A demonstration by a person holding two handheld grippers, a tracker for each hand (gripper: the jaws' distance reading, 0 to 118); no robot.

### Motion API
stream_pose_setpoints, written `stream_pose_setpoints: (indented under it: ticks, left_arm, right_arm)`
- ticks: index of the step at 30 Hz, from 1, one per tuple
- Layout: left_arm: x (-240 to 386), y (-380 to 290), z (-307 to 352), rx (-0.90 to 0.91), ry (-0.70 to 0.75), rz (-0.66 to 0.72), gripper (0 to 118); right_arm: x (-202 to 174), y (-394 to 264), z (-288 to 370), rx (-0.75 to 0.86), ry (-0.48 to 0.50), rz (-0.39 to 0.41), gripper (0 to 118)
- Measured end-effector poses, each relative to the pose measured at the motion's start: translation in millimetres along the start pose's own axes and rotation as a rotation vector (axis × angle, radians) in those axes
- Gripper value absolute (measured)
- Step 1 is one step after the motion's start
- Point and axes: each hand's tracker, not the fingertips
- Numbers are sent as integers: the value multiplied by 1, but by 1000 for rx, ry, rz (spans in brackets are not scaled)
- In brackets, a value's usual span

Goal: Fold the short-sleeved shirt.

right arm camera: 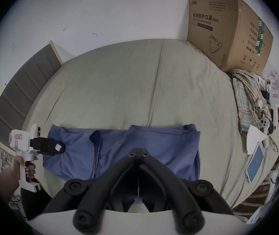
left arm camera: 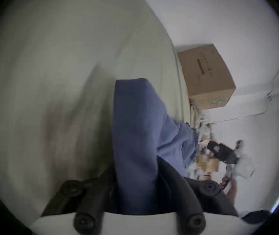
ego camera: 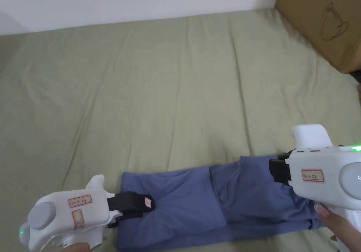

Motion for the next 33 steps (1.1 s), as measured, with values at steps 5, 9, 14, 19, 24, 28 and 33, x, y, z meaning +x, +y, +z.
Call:
stream_pose_setpoints:
  ticks: [5, 9, 14, 19, 24, 28, 33]
  left_arm:
    - [10, 6, 69, 60, 385, -172, 6]
    - [29, 5, 109, 107, 830, -387, 6]
    - [75, -1, 108, 125, 710, -368, 7]
    - [129, 0, 46, 21, 458, -342, 8]
    - [160, -1, -35, -67, 313, -297, 82]
    - [167, -10, -73, -163, 218, -227, 112]
    - [170, -12, -44, -101, 323, -338, 109]
  right_arm:
    - [1, 3, 5, 42, 37, -16, 1]
    - [0, 1, 5, 47, 74, -20, 1]
    - [1, -6, 6, 51, 109, -44, 1]
    - [8, -12, 11, 50, 112, -52, 1]
    - [25, -12, 15, 49, 92, -82, 1]
    - [37, -10, 20, 64, 75, -108, 1]
    - [44, -8, 20, 74, 70, -124, 1]
